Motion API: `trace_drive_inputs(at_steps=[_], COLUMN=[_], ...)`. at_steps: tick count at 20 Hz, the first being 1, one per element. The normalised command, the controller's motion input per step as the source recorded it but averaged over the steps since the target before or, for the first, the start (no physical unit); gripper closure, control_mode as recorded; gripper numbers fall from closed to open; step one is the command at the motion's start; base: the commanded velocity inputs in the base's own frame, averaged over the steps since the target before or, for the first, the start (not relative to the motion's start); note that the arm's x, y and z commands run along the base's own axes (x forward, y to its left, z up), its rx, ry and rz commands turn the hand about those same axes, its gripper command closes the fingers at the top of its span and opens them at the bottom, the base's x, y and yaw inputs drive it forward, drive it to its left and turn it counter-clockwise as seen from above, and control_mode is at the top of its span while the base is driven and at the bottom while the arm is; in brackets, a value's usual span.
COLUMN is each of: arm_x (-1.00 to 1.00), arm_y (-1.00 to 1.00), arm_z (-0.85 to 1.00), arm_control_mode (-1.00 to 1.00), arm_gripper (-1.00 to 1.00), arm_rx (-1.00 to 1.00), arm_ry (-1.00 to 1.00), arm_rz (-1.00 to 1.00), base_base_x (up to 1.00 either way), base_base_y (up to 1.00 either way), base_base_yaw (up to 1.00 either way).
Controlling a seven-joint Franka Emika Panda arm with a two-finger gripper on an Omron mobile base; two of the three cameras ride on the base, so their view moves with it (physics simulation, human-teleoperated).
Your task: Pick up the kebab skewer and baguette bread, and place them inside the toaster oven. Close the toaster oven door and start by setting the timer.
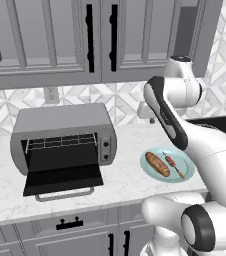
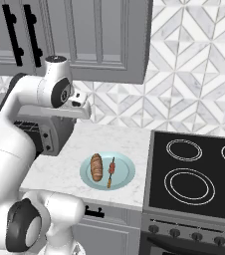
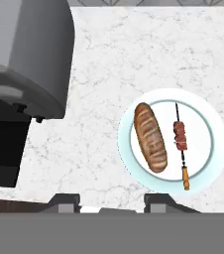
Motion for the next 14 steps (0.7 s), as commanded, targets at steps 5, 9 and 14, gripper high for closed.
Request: trace_drive_inputs(at_steps=[5, 9, 14], arm_x=[-0.29, -0.73, -0.16], arm_y=[0.06, 0.91, 1.00], arm_z=[-0.17, -0.42, -0.12], arm_control_mode=[-1.00, -1.00, -1.00], arm_gripper=[-1.00, -1.00, -1.00], arm_rx=[0.00, 0.00, 0.00], arm_ry=[-0.09, -0.45, -0.45], arm_rz=[0.00, 0.05, 0.04], base_base_x=[0.00, 0.00, 0.00], base_base_y=[0.00, 0.00, 0.00], base_base_yaw=[0.00, 0.00, 0.00])
